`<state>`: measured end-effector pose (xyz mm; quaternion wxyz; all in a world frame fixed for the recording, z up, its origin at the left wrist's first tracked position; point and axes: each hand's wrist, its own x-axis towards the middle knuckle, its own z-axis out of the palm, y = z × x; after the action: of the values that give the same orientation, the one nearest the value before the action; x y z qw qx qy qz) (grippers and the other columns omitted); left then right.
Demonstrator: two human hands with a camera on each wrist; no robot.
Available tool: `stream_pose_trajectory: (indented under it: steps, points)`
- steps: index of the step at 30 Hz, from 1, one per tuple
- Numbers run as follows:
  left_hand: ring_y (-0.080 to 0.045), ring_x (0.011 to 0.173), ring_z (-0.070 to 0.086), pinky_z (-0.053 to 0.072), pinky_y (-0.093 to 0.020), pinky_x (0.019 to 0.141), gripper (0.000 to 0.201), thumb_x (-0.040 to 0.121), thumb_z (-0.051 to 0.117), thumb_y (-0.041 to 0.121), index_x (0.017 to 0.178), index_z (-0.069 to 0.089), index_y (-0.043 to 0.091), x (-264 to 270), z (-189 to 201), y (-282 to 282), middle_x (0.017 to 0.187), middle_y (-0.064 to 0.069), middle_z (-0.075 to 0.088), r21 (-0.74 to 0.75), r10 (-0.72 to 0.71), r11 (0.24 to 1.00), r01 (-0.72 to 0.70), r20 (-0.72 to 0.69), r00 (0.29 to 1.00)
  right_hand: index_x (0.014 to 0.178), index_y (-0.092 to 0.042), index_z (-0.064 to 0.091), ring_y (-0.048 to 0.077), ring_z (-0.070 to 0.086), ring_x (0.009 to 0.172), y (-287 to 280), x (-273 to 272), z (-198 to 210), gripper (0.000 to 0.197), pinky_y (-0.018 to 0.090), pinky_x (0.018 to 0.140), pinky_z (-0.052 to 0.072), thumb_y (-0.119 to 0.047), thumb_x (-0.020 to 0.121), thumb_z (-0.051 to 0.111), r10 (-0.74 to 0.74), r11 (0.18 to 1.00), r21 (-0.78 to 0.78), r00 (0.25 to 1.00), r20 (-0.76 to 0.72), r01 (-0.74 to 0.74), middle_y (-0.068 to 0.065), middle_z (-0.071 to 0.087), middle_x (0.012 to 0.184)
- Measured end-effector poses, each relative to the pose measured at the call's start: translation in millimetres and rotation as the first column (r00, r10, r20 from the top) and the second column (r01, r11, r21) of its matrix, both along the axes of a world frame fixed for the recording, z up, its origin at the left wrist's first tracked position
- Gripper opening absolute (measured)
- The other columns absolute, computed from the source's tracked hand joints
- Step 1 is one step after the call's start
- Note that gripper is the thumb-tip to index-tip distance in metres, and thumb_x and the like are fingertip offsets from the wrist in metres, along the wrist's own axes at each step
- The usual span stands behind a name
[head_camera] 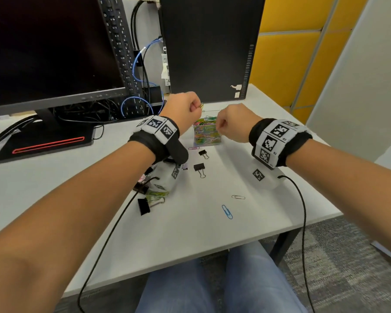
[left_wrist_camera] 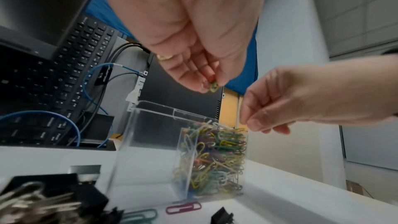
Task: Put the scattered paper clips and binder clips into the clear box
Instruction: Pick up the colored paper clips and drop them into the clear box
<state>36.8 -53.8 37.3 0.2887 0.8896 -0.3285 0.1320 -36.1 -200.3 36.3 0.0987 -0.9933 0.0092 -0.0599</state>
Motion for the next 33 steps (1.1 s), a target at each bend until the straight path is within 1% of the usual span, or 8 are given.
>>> stream_pose_trajectory:
  steps: [5, 9, 12, 16, 20, 24, 28, 33]
  points:
    - [-0.026, 0.092, 0.062, 0.051, -0.038, 0.088, 0.016, 0.089, 0.053, 0.018, 0.096, 0.065, 0.01, 8, -7, -19, 0.093, -0.008, 0.069, 0.104, 0.032, 0.994, -0.031, -0.013, 0.999, 0.081, -0.015, 0.074, 0.015, 0.058, 0.073, 5, -36, -2, 0.015, 0.027, 0.073, 0.053, -0.01, 0.081, 0.06, 0.124, 0.988, -0.041, 0.932, -0.341, -0.146, -0.002, 0.067, 0.077]
    - [-0.028, 0.096, 0.063, 0.052, -0.041, 0.089, 0.014, 0.089, 0.055, 0.015, 0.097, 0.066, 0.011, 6, -9, -21, 0.1, -0.009, 0.07, 0.26, 0.027, 0.965, -0.021, -0.017, 1.0, 0.077, -0.021, 0.071, 0.017, 0.063, 0.071, 7, -52, -6, 0.014, 0.03, 0.072, 0.056, -0.014, 0.081, 0.059, 0.137, 0.979, -0.06, 0.852, -0.506, -0.192, 0.0, 0.073, 0.081]
    - [-0.029, 0.096, 0.063, 0.052, -0.04, 0.087, 0.02, 0.092, 0.052, 0.018, 0.099, 0.068, 0.008, 2, -7, -18, 0.1, -0.01, 0.069, 0.329, -0.003, 0.944, 0.006, -0.011, 1.0, 0.083, -0.02, 0.072, 0.014, 0.062, 0.065, 9, -64, -11, 0.005, 0.025, 0.063, 0.054, -0.022, 0.079, 0.069, 0.133, 0.981, -0.034, 0.795, -0.592, -0.189, 0.002, 0.074, 0.086]
    - [-0.028, 0.098, 0.062, 0.051, -0.039, 0.088, 0.03, 0.096, 0.045, 0.026, 0.11, 0.067, 0.01, -4, -5, -12, 0.108, -0.01, 0.068, 0.381, -0.051, 0.923, 0.059, -0.03, 0.998, 0.086, -0.013, 0.073, 0.014, 0.06, 0.061, 17, -72, -23, 0.016, 0.019, 0.053, 0.048, -0.022, 0.073, 0.076, 0.124, 0.97, -0.095, 0.791, -0.599, -0.223, 0.004, 0.074, 0.084]
    - [-0.026, 0.101, 0.059, 0.05, -0.039, 0.089, 0.027, 0.093, 0.05, 0.027, 0.114, 0.064, 0.017, -11, -3, -1, 0.113, -0.007, 0.064, 0.398, -0.114, 0.911, 0.103, 0.006, 0.993, 0.086, -0.013, 0.074, 0.019, 0.065, 0.071, 20, -71, -26, 0.011, 0.024, 0.061, 0.051, -0.017, 0.076, 0.069, 0.131, 0.971, -0.081, 0.783, -0.608, -0.226, 0.004, 0.074, 0.087]
    - [-0.023, 0.089, 0.058, 0.049, -0.036, 0.083, 0.018, 0.09, 0.053, 0.025, 0.098, 0.065, 0.014, -26, -3, 16, 0.1, -0.006, 0.064, 0.495, -0.185, 0.853, 0.168, -0.015, 0.983, 0.083, -0.015, 0.07, 0.011, 0.058, 0.07, 20, -76, -25, 0.006, 0.027, 0.068, 0.051, -0.019, 0.079, 0.068, 0.17, 0.966, -0.056, 0.784, -0.597, -0.252, -0.008, 0.065, 0.074]
    - [-0.016, 0.08, 0.058, 0.044, -0.024, 0.073, 0.01, 0.088, 0.055, 0.024, 0.086, 0.063, 0.02, -41, -4, 49, 0.084, 0.004, 0.063, 0.623, -0.178, 0.746, 0.234, -0.151, 0.972, 0.087, -0.012, 0.069, 0.006, 0.052, 0.062, 20, -84, -24, 0.011, 0.024, 0.065, 0.048, -0.01, 0.077, 0.066, 0.244, 0.966, 0.072, 0.789, -0.563, -0.247, -0.011, 0.059, 0.069]
    - [-0.001, 0.066, 0.051, 0.037, -0.01, 0.059, 0.005, 0.085, 0.062, 0.027, 0.085, 0.065, 0.024, -53, -12, 81, 0.073, 0.015, 0.058, 0.747, -0.126, 0.579, 0.325, -0.312, 0.942, 0.102, -0.019, 0.065, 0.001, 0.051, 0.06, 32, -93, -26, 0.026, 0.023, 0.068, 0.046, -0.011, 0.078, 0.07, 0.364, 0.93, 0.192, 0.711, -0.602, -0.314, -0.013, 0.059, 0.068]
